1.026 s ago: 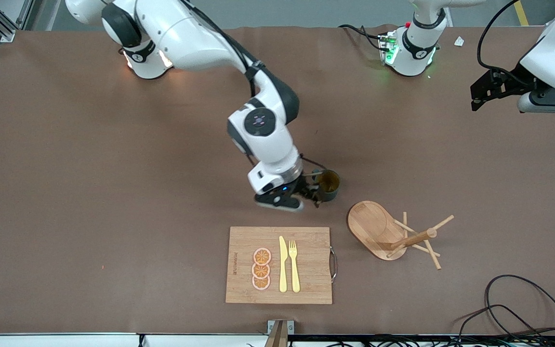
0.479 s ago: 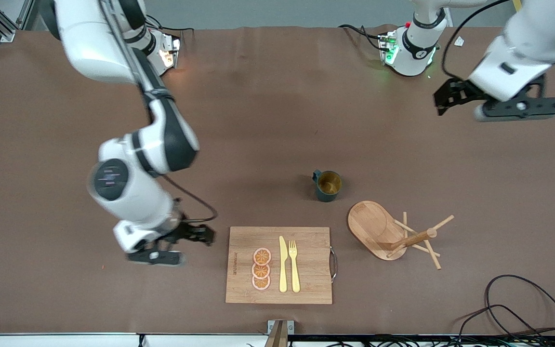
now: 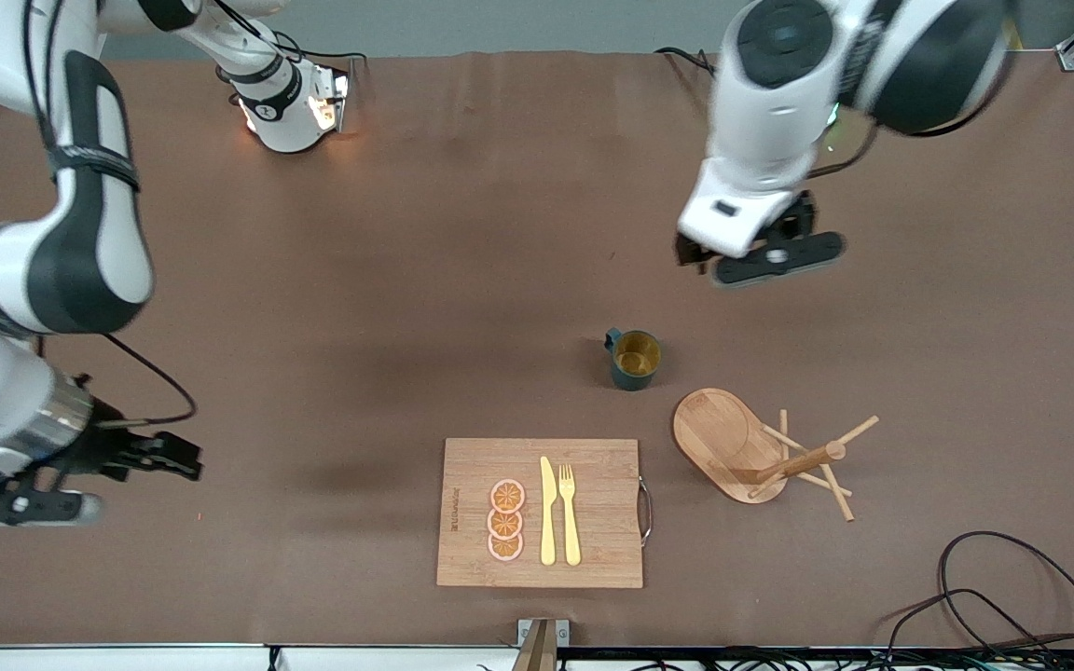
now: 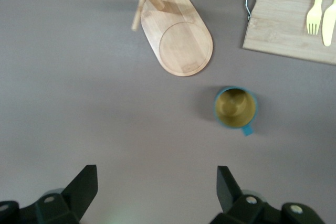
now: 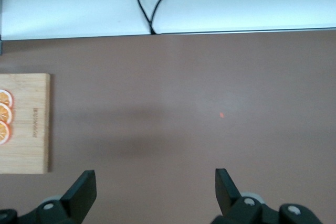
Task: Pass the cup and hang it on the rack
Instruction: 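Lower the left gripper onto the mug handle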
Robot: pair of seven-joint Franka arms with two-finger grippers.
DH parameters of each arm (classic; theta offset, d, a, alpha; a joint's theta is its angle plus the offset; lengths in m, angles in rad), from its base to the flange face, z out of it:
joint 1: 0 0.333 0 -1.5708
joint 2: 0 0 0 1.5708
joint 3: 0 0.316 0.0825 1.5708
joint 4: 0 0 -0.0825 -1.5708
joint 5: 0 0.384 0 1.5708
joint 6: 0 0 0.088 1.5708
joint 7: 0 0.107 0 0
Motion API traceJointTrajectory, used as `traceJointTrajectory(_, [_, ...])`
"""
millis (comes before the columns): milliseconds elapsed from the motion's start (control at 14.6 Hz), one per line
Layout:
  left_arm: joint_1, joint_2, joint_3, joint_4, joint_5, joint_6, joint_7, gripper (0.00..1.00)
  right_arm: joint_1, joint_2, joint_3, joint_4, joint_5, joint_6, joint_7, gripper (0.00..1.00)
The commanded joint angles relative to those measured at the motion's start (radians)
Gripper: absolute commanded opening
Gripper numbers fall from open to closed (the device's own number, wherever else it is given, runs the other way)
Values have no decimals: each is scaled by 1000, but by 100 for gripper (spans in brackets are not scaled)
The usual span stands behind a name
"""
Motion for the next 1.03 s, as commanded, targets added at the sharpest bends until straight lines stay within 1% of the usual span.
traceJointTrajectory(0, [-111, 93, 2, 19, 92, 46, -215, 100, -7, -224, 15, -265, -43, 19, -24, 100])
traceJointTrajectory(137, [-185, 168, 2, 19, 152, 109, -399, 100, -21, -330, 15, -374, -78, 20, -24, 100])
traceJointTrajectory(274, [-254, 240, 2, 18, 253, 146, -571, 100, -21, -422, 15, -463, -90, 20, -24, 100])
traceJointTrajectory(342, [-283, 278, 2, 18, 309, 155, -662, 100, -21, -462, 15, -505, -90, 23, -23, 100])
traceJointTrajectory(410, [-313, 309, 2, 18, 348, 160, -735, 100, -21, -479, 16, -517, -90, 31, -17, 100])
traceJointTrajectory(615, [-383, 384, 2, -8, 461, 160, -994, 100, -38, -474, 16, -499, -93, 25, -64, 100])
traceJointTrajectory(684, [-405, 400, 2, -36, 516, 169, -1064, 100, -44, -467, 16, -464, -92, 28, -79, 100])
traceJointTrajectory(821, [-420, 424, -1, -106, 648, 204, -1180, 100, -78, -410, 16, -358, -90, 22, -121, 100])
traceJointTrajectory(957, [-428, 450, -1, -129, 701, 207, -1268, 100, -78, -391, 18, -294, -84, 17, -119, 100])
